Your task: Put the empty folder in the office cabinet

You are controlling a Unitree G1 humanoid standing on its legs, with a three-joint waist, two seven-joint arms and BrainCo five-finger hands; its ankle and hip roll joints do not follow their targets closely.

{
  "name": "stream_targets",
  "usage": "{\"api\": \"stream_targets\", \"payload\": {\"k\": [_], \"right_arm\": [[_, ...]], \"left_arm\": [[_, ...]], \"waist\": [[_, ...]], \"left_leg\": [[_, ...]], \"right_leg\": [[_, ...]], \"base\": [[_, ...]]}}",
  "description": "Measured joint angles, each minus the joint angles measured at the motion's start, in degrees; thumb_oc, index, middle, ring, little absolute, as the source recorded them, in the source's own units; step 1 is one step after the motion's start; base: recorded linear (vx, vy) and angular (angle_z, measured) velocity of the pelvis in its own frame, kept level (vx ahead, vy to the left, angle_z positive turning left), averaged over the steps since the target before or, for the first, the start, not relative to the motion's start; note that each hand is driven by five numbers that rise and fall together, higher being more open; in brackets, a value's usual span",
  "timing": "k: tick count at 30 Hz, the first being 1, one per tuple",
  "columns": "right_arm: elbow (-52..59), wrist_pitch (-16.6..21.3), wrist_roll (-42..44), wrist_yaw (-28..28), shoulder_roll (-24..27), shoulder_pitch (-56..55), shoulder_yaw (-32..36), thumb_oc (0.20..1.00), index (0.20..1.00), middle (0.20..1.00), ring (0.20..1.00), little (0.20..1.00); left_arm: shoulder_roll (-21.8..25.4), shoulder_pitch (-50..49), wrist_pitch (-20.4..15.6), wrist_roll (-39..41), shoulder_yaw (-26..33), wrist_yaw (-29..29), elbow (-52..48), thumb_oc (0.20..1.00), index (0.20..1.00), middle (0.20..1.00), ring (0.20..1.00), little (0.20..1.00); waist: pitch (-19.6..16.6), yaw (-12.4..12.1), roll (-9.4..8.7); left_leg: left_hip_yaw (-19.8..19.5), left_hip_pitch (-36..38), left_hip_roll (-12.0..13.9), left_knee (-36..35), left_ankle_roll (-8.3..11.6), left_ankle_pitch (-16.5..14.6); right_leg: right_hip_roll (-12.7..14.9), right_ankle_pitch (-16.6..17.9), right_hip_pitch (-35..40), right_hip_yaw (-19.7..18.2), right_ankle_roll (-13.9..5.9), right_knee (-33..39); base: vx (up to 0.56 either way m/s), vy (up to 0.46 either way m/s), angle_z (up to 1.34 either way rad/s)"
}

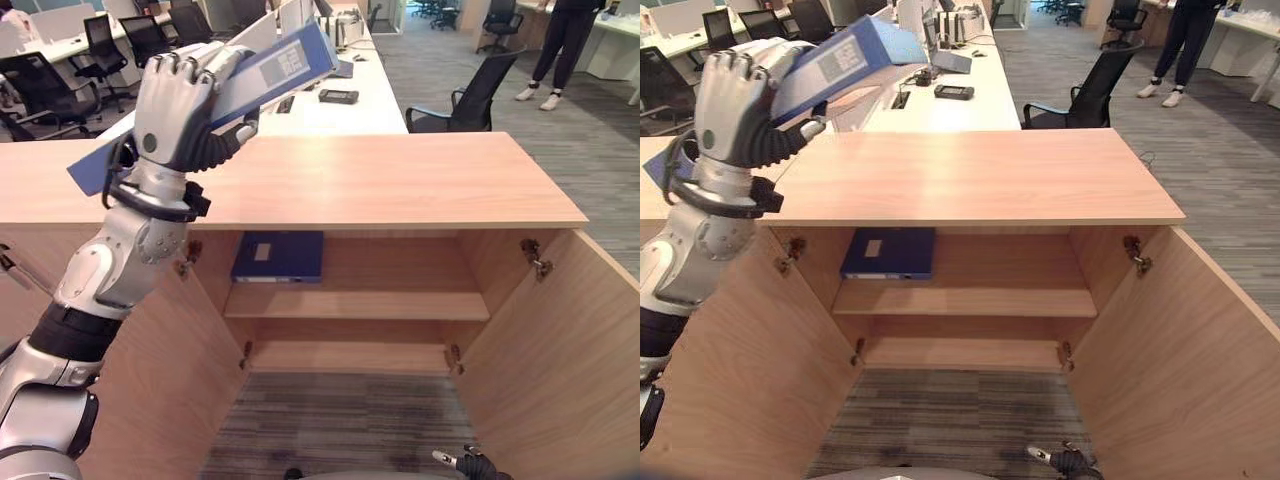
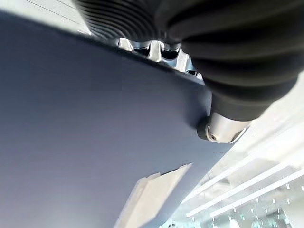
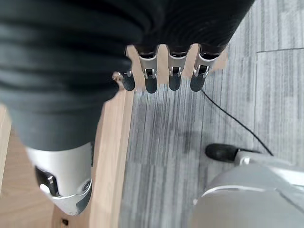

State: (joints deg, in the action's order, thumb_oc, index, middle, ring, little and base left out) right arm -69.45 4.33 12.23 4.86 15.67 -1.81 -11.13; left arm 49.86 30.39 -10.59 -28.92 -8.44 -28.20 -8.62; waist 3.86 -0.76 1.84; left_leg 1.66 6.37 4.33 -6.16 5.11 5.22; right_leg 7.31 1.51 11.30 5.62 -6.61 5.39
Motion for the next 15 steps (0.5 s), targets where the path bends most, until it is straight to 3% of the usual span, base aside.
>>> {"api": "stream_targets", "payload": {"k": [5, 8, 13, 15], "right_arm": [[2.2, 0.0, 0.1, -0.5, 0.0, 0.4, 0.0, 1.000, 1.000, 1.000, 1.000, 1.000], [7.2, 0.4, 0.2, -1.2, 0.7, 0.7, 0.0, 1.000, 1.000, 1.000, 1.000, 1.000], [9.2, 0.3, 0.3, -2.3, 1.6, 1.5, 0.0, 1.000, 1.000, 1.000, 1.000, 1.000], [9.3, 0.3, 0.3, -2.6, 1.6, 1.6, 0.0, 1.000, 1.000, 1.000, 1.000, 1.000]], "left_arm": [[-3.2, -6.2, -3.3, 9.2, 5.1, 1.6, -5.4, 0.200, 0.200, 0.200, 0.200, 0.200], [-7.8, -12.9, -7.5, 27.5, 8.5, 6.1, -8.8, 0.200, 0.200, 0.200, 0.200, 0.200], [-8.2, -17.3, -8.8, 45.2, 10.9, 14.0, -11.4, 0.200, 0.200, 0.200, 0.200, 0.200], [-8.3, -18.1, -8.8, 48.4, 11.3, 15.3, -11.5, 0.200, 0.200, 0.200, 0.200, 0.200]], "waist": [[-0.3, -1.0, 0.45], [-0.6, -1.7, 1.07], [-0.8, -3.3, 1.32], [-0.9, -3.4, 1.36]], "left_leg": [[-0.4, -0.1, 0.0, 0.0, -0.26, 0.3], [-0.5, -0.1, 0.0, 0.0, -0.25, -0.1], [-0.9, -0.1, 0.1, 0.0, -0.26, -0.1], [-1.1, -0.1, 0.0, 0.0, -0.27, -0.1]], "right_leg": [[-0.1, -0.1, 0.1, 0.2, -0.03, 0.0], [-0.1, -0.3, 0.4, 0.4, 0.20, 0.0], [-0.2, -0.4, 0.9, 0.8, 0.28, 0.0], [-0.2, -0.4, 1.0, 1.1, 0.25, 0.0]], "base": [[-0.03, -0.015, 0.02], [-0.02, -0.004, 0.02], [0.00, -0.003, 0.04], [-0.04, 0.001, 0.08]]}}
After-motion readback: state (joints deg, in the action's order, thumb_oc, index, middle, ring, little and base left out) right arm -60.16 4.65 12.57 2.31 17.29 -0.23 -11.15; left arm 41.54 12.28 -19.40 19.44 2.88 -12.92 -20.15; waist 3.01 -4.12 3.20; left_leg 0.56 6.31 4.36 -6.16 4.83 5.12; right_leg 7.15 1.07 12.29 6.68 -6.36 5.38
